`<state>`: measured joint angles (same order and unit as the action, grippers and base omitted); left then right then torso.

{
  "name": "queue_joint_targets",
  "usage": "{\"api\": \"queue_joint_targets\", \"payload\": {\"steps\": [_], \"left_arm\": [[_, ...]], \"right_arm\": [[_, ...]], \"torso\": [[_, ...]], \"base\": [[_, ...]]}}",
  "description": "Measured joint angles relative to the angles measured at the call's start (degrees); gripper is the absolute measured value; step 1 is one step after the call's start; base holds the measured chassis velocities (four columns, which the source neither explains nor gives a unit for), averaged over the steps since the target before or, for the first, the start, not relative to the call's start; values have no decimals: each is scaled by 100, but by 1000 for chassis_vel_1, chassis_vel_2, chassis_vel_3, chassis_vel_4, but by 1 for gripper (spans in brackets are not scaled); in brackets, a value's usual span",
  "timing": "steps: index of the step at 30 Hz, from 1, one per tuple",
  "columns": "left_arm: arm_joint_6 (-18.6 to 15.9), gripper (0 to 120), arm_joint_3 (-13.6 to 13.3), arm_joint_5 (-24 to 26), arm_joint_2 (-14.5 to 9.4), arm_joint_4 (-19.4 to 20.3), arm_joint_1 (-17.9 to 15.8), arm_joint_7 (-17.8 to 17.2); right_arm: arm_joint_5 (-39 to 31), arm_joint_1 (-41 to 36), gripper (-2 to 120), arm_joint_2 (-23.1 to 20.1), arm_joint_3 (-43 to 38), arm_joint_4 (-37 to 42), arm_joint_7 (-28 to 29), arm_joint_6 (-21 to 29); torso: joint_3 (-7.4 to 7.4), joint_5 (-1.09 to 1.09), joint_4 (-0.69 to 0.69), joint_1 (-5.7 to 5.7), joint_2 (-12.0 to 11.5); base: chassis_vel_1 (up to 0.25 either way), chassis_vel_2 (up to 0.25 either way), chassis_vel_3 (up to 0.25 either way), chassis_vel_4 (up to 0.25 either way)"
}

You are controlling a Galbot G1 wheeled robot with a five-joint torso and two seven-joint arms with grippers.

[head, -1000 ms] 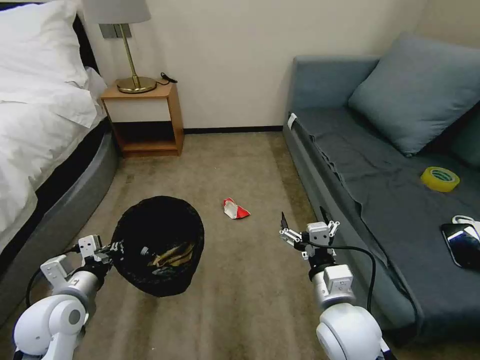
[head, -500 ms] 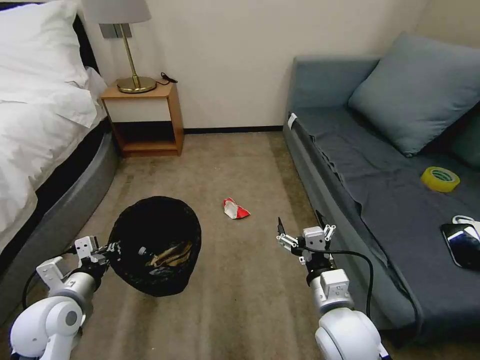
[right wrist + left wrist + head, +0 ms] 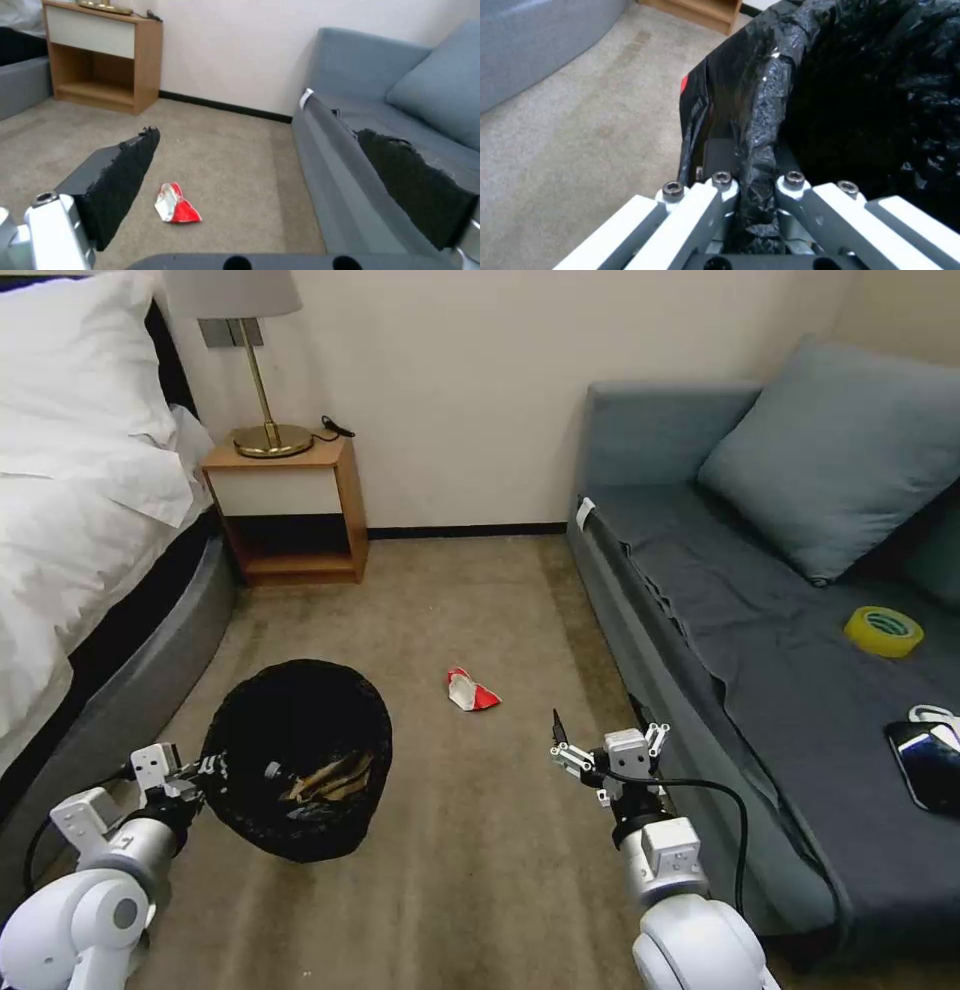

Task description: Pick up the trash bin, then pick up the garbage on the floor and place it into the trash bin.

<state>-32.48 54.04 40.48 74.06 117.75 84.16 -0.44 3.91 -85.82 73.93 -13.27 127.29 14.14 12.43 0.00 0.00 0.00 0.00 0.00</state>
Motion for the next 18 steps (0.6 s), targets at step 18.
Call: {"api": "queue_joint_targets", "payload": {"steps": [18], "left_arm": [[4, 3, 11, 39, -92, -88, -97, -1]], "right_arm": [[-2, 4, 100, -6, 15, -42, -25, 23]], "torso": [[0, 0, 0, 0, 0]], "base": [[-55, 54, 55, -45]]}}
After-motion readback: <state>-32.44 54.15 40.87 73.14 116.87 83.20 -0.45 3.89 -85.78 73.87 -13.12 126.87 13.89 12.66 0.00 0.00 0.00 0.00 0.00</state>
